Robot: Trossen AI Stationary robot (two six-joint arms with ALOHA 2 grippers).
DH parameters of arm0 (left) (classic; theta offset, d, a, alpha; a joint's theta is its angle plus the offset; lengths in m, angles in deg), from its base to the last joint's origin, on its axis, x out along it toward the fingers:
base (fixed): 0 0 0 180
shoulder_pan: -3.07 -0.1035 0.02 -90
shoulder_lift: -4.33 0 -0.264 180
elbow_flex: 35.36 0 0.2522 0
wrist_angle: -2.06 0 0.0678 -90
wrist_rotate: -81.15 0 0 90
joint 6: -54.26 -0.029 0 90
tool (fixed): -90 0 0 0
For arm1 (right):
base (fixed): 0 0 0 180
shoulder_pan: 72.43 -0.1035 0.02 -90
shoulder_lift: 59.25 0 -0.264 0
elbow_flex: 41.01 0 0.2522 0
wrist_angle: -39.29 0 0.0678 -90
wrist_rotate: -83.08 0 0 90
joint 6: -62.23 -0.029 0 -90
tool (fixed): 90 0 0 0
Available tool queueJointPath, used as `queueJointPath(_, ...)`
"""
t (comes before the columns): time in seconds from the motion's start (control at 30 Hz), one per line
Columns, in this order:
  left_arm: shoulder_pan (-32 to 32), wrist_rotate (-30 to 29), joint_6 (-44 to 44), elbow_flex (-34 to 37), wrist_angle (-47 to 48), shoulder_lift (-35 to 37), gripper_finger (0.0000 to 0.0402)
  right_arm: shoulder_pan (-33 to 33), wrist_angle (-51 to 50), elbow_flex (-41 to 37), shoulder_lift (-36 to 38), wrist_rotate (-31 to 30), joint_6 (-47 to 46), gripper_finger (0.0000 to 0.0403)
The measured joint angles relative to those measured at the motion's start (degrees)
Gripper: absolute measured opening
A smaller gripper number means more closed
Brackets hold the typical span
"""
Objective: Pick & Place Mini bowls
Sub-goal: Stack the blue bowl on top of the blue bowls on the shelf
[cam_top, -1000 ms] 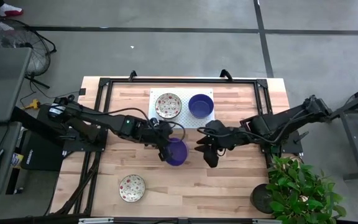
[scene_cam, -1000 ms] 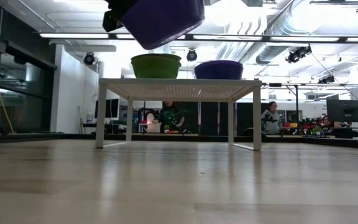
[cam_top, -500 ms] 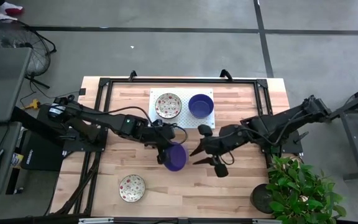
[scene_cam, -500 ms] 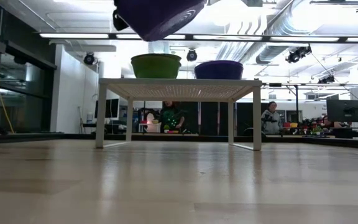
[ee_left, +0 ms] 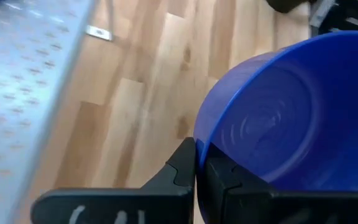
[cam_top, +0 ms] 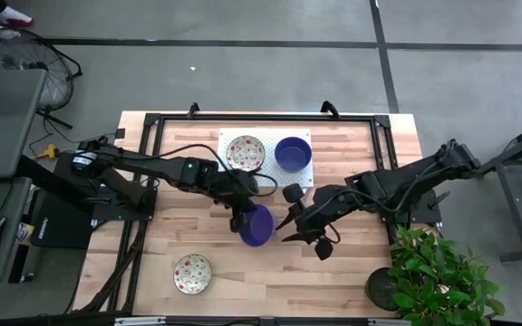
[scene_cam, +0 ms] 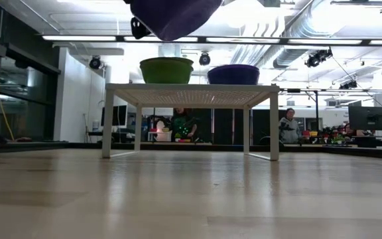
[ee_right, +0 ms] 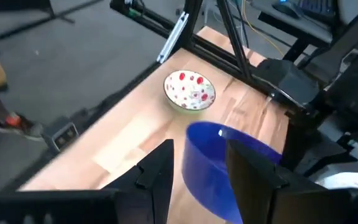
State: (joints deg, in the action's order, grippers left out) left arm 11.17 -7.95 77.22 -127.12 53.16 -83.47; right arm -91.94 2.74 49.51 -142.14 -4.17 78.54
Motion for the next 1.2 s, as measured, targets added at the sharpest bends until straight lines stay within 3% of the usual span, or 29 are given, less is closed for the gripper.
queueJointPath(0.27,-0.7,5.0,3.0,-1.9,4.5,-4.5,0.0,0.0,-1.0,0.0,-0.1,-2.8,4.3,0.0133)
queueJointPath(0.37,-0.6,6.2,2.7,-7.1,7.7,-9.3,0.0,0.0,-5.2,0.0,-0.9,-1.2,5.5,0.0133)
queueJointPath(0.47,-0.6,6.1,0.9,-14.2,16.9,-13.4,0.0,-0.3,-8.6,0.0,-2.5,-0.5,8.1,0.0133)
queueJointPath(0.6,-0.7,4.9,-0.6,-18.9,25.5,-16.2,0.0,-2.5,-13.0,0.0,-2.2,-2.7,11.2,0.0133)
queueJointPath(0.73,-0.6,6.1,-2.8,-22.5,25.7,-18.0,0.0,-4.6,-14.3,0.0,-2.1,-3.2,16.9,0.0133)
queueJointPath(0.93,-0.6,6.2,-3.3,-25.3,28.6,-19.9,0.0,-5.8,-19.0,0.0,-2.4,-8.9,25.5,0.0133)
queueJointPath(1.2,-0.6,6.3,-6.5,-25.4,29.2,-19.9,0.0,-5.3,-23.3,0.0,-2.7,-8.6,34.8,0.0133)
